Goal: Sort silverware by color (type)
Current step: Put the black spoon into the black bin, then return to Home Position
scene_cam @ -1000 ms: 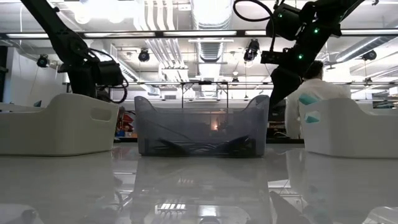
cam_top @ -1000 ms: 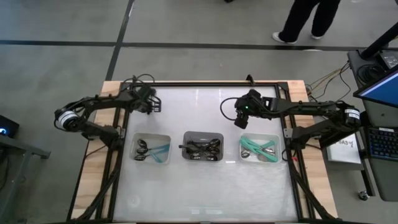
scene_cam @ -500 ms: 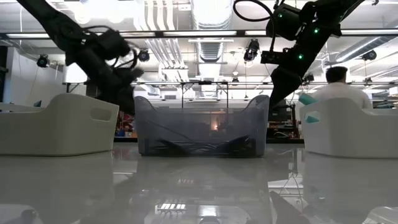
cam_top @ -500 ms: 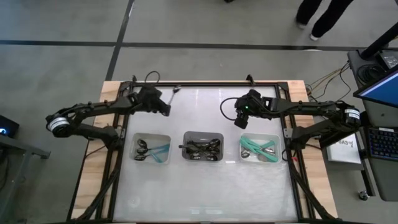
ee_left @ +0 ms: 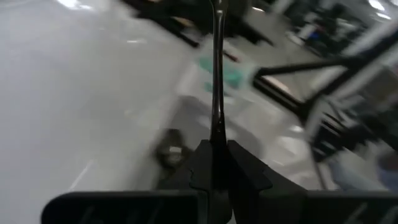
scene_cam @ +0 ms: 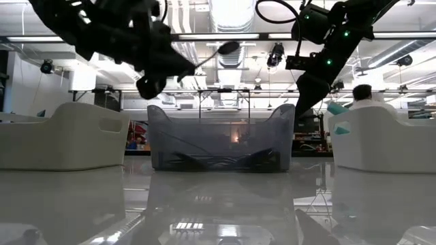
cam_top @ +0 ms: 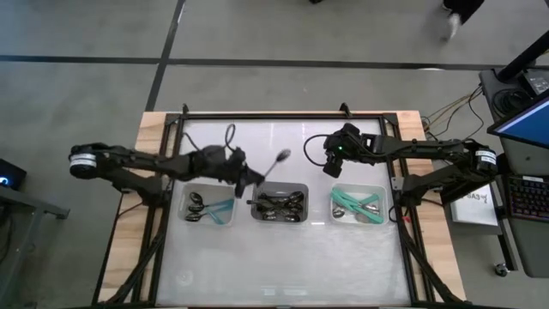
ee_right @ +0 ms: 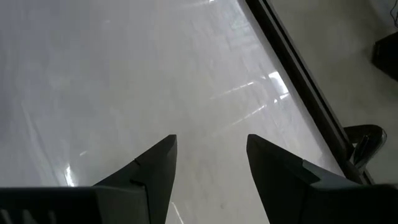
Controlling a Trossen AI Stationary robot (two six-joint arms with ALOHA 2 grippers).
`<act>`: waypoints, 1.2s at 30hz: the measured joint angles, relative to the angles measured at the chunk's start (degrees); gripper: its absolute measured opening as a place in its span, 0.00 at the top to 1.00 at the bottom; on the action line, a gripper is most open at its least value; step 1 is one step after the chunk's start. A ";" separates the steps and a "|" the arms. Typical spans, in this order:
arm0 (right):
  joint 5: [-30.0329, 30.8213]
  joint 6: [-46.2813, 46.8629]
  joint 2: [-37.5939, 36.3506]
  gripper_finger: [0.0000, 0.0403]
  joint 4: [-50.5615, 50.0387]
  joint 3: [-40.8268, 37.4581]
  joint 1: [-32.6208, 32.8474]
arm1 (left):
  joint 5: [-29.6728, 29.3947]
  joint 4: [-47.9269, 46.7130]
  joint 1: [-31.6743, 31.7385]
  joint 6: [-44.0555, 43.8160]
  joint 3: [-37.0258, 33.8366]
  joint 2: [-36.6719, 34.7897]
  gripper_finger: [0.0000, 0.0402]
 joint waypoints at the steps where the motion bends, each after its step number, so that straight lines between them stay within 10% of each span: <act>1: 0.00 0.18 -0.02 0.54 0.00 0.00 0.00 | 0.03 1.34 -1.60 0.02 0.00 0.53 0.97; 15: 0.00 0.23 -0.01 0.54 0.05 0.00 0.00 | 3.64 5.68 -6.53 0.02 4.12 15.79 0.93; 23: 0.02 0.32 -0.02 0.54 0.04 0.00 0.00 | 13.49 -21.17 -6.47 1.20 17.15 23.06 0.90; 36: -9.54 1.30 -10.97 0.54 1.90 -0.05 0.02 | 1.09 -34.30 -6.53 16.66 28.15 17.33 0.90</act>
